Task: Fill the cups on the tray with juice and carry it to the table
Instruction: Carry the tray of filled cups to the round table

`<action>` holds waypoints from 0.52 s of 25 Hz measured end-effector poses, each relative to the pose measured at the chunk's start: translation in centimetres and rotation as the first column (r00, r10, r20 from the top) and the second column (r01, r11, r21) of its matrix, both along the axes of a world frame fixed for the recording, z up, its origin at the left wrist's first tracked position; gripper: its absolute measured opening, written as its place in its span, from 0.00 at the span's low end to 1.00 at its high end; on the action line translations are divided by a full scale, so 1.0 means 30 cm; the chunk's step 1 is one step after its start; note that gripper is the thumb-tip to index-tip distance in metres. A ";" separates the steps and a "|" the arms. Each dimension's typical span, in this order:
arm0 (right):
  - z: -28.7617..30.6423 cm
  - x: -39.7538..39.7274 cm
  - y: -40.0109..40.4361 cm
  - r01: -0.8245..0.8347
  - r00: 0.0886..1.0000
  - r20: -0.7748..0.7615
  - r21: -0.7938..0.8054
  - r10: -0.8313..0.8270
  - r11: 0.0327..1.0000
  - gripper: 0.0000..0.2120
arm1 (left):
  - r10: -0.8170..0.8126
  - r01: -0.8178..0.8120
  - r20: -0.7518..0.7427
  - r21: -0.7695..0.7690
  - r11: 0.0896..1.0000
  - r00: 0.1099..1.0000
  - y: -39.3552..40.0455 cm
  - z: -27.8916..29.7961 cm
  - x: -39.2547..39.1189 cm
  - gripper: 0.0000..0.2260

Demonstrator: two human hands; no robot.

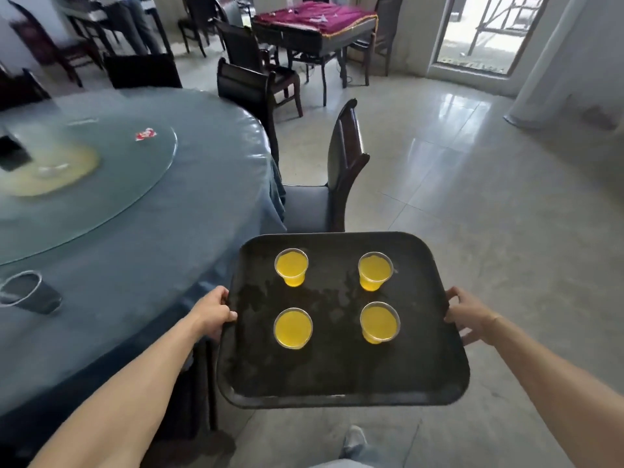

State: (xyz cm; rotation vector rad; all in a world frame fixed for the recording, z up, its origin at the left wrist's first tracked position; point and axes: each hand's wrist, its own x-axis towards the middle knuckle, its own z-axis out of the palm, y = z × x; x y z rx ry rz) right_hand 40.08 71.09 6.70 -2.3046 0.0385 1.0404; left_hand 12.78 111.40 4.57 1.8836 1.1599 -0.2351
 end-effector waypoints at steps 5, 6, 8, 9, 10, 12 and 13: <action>0.023 0.184 0.182 -0.199 0.980 0.022 0.003 0.199 0.980 0.18 | 0.198 -0.198 0.000 -0.027 0.980 0.980 -0.015 -0.001 -0.038 0.07; 0.028 0.211 0.222 -0.230 0.973 0.030 0.007 0.229 0.973 0.18 | 0.230 -0.229 0.005 -0.017 0.973 0.973 -0.016 -0.002 -0.048 0.07; 0.036 0.251 0.304 -0.285 0.958 0.038 0.011 0.284 0.958 0.19 | 0.291 -0.291 0.005 -0.002 0.957 0.957 -0.010 -0.008 -0.077 0.07; 0.038 0.268 0.346 -0.307 0.951 0.035 0.010 0.306 0.952 0.19 | 0.320 -0.320 0.004 0.001 0.948 0.948 -0.004 -0.010 -0.094 0.07; 0.038 0.282 0.387 -0.330 0.943 0.032 0.007 0.330 0.944 0.19 | 0.350 -0.349 0.006 -0.009 0.937 0.937 0.003 -0.010 -0.111 0.07; 0.035 0.298 0.470 -0.375 0.927 0.018 -0.001 0.375 0.927 0.19 | 0.387 -0.387 -0.004 -0.012 0.922 0.922 0.029 -0.016 -0.144 0.07; 0.029 0.304 0.517 -0.395 0.919 0.013 -0.006 0.395 0.919 0.19 | 0.395 -0.395 -0.016 0.005 0.918 0.918 0.052 -0.024 -0.163 0.08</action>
